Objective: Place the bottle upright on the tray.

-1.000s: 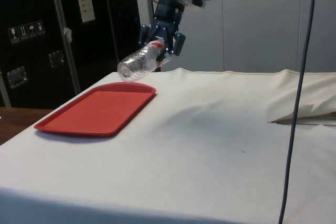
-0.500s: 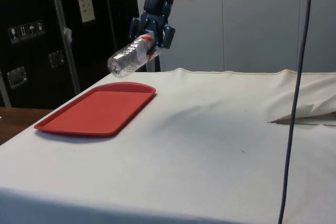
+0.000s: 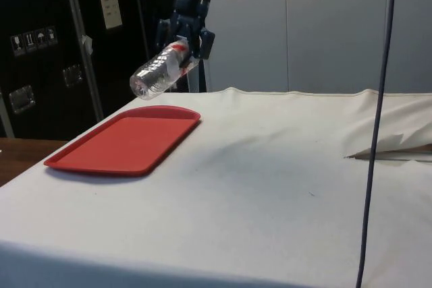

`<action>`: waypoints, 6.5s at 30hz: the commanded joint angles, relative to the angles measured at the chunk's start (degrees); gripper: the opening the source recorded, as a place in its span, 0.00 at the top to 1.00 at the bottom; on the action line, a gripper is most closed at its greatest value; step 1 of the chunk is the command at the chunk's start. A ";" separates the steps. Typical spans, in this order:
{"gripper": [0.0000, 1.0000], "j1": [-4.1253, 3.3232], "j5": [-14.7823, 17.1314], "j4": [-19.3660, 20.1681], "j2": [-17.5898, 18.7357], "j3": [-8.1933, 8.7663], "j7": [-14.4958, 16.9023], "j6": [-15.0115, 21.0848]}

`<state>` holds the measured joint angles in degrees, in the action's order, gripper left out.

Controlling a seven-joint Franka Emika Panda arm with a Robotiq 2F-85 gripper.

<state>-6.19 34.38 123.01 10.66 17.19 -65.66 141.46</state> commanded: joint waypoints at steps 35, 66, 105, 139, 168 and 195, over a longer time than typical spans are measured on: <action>0.86 -1.49 -19.14 -8.31 5.10 -2.06 -14.09 -1.55; 0.86 -2.46 -32.20 -19.54 11.23 -3.09 -21.77 -7.85; 0.86 -2.29 -44.92 -38.45 23.26 -1.60 -25.67 -20.17; 0.86 -3.95 -60.33 -43.72 28.07 -2.98 -33.35 -25.90; 0.86 -5.56 -72.42 -50.53 34.32 -5.10 -40.51 -33.58; 0.86 -5.90 -75.75 -54.55 37.59 -5.84 -42.97 -36.73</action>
<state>-11.92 -41.37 69.04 47.73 11.17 -108.06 104.79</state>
